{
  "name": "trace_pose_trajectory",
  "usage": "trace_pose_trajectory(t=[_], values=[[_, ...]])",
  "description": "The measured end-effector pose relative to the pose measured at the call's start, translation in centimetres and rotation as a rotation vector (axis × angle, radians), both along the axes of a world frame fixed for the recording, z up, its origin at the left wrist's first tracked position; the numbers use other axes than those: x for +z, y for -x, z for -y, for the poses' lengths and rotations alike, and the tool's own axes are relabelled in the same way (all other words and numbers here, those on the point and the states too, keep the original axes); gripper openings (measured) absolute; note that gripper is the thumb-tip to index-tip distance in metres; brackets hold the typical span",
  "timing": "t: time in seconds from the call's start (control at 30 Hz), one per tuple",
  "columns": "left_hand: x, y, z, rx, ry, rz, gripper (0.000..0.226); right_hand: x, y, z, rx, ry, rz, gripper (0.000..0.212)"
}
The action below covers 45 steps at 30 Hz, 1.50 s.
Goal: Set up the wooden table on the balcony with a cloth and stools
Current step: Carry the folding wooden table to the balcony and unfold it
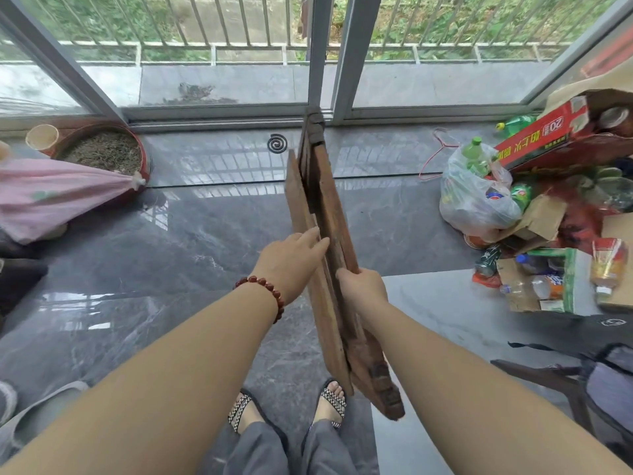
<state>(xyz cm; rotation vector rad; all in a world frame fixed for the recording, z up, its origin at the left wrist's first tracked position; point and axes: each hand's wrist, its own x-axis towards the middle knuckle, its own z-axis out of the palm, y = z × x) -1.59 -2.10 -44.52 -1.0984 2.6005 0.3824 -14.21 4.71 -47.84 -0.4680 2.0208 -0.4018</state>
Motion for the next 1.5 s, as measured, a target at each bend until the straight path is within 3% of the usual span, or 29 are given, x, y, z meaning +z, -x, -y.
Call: trace_pose_trajectory(t=[0.23, 0.4, 0.5, 0.57, 0.73, 0.83, 0.97, 1.07, 1.2, 1.3, 1.5], values=[[-1.8, 0.4, -2.7, 0.138, -0.315, 0.063, 0.037, -0.6, 0.1, 2.1, -0.194, 0.028, 0.221, 0.023], [-1.5, 1.3, -3.4, 0.308, -0.52, -0.06, 0.033, -0.9, 1.3, 1.6, -0.096, 0.041, 0.332, 0.033], [-1.2, 1.8, -4.6, 0.337, -0.557, -0.092, 0.029, -1.4, 0.1, 0.1, -0.016, 0.02, 0.356, 0.061], [-1.1, 2.0, -5.3, 0.339, -0.584, -0.065, 0.026, -1.8, -1.1, -1.4, 0.048, 0.041, 0.257, 0.072], [-1.9, 0.6, -7.3, 0.37, -0.567, -0.046, 0.025, -1.6, -2.8, -4.5, 0.072, 0.229, 0.072, 0.031], [-2.4, -0.2, -8.8, 0.376, -0.565, -0.038, 0.035, -1.6, -2.6, -5.1, 0.083, 0.196, 0.108, 0.037], [-2.7, -0.5, -10.3, 0.388, -0.559, -0.058, 0.04, -0.5, -1.8, -5.2, -0.033, 0.121, 0.323, 0.045], [-2.7, -1.0, -11.4, 0.382, -0.569, -0.055, 0.056, -0.6, -1.6, -6.1, -0.024, 0.126, 0.319, 0.048], [-2.6, -1.7, -12.8, 0.38, -0.621, -0.069, 0.057, -1.6, -1.7, -8.9, 0.048, 0.088, 0.257, 0.055], [-3.0, -2.0, -13.7, 0.391, -0.591, -0.096, 0.06, -1.9, -2.2, -11.3, 0.044, 0.076, 0.24, 0.049], [-3.5, -2.6, -15.2, 0.417, -0.564, -0.137, 0.057, -2.0, -3.1, -13.8, -0.186, 0.186, 0.325, 0.041]])
